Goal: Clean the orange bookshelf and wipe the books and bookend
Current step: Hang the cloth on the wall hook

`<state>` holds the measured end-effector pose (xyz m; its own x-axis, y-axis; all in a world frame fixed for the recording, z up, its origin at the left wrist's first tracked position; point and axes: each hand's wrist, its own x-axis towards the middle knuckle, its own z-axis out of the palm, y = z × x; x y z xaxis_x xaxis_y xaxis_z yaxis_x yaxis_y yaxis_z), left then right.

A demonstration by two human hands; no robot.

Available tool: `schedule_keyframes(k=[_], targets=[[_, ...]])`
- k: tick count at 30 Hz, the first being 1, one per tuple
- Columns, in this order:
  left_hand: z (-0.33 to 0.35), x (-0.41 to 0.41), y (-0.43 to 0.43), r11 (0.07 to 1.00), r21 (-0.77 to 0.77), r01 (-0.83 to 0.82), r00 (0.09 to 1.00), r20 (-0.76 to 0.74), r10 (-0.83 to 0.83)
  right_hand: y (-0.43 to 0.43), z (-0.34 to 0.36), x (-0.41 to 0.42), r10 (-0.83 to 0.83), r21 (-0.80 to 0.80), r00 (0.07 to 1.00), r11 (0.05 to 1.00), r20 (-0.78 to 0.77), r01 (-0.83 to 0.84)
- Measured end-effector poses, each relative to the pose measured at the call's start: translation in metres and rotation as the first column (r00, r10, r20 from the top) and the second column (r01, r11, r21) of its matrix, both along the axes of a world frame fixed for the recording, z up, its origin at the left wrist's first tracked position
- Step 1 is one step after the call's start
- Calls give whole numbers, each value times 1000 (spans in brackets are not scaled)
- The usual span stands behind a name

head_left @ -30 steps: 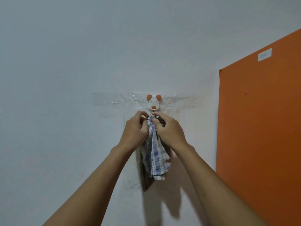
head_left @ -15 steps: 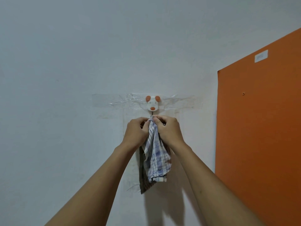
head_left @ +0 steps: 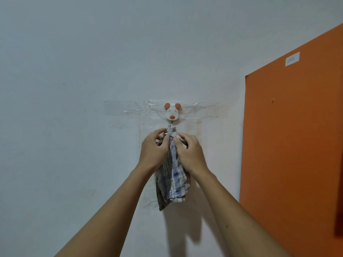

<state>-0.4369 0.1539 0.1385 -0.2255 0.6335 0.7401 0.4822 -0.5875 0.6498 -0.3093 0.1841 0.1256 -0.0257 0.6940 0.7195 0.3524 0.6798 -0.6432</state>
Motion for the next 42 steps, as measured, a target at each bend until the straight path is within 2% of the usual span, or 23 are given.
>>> schedule_keyframes(k=[9,14,18,24,29,33,38,42], targets=[[4,2,-1,998,-7,-55,996,-66,55,0,4,-1,-21,35,999,999,47,19],[19,7,5,997,-4,-72,997,-35,71,4,16,-3,1,56,999,998,35,-2],[27,9,17,994,-21,-107,994,10,108,7,18,-6,-10,133,1000,991,7,9],[34,11,23,996,-60,-70,997,14,71,13,21,-6,7,142,1000,990,3,-7],[34,5,20,991,-121,62,995,84,-52,13,25,-2,43,106,998,993,42,-48],[39,3,22,991,-128,31,989,149,-12,16,29,-5,53,120,998,991,20,-55],[37,5,25,988,-135,-80,994,60,89,12,30,1,-5,117,999,993,51,-1],[28,4,21,981,-174,-81,996,28,87,4,20,4,-44,73,995,997,93,38]])
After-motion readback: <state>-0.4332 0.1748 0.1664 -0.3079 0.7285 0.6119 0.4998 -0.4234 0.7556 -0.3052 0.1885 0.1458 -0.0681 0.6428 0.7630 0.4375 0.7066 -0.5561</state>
